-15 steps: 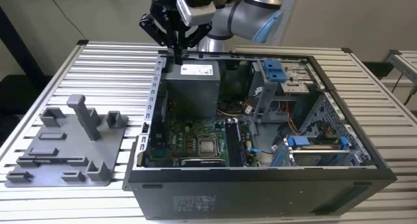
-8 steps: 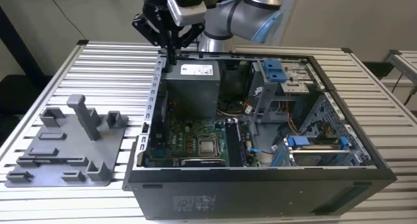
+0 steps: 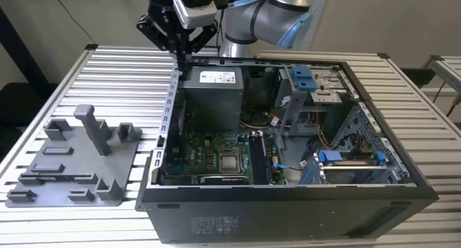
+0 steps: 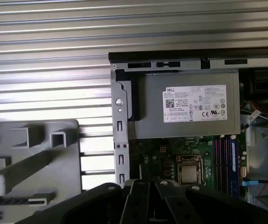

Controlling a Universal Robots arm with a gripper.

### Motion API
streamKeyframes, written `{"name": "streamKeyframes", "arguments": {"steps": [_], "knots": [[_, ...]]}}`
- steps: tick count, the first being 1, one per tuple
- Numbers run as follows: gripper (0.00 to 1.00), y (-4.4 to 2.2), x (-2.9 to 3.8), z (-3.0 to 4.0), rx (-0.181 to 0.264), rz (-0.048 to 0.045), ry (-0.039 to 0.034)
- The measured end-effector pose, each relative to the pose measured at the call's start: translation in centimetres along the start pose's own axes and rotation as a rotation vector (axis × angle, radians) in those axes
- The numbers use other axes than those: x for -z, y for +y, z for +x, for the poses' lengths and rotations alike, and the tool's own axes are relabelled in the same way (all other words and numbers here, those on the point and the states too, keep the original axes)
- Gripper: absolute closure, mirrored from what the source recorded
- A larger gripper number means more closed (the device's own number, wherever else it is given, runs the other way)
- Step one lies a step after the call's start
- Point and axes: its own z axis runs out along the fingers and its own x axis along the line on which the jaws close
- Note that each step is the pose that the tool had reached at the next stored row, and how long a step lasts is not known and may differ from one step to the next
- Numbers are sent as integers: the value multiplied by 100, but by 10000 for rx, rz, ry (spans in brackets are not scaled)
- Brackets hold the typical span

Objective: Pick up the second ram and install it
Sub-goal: 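Reach for the second ram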

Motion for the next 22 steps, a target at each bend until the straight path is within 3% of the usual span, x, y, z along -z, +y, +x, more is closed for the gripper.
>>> {"name": "streamKeyframes", "arguments": {"steps": [15, 22], "knots": [[89, -17, 3, 245, -1, -1, 20], [89, -30, 2, 425, -1, -4, 22]]}}
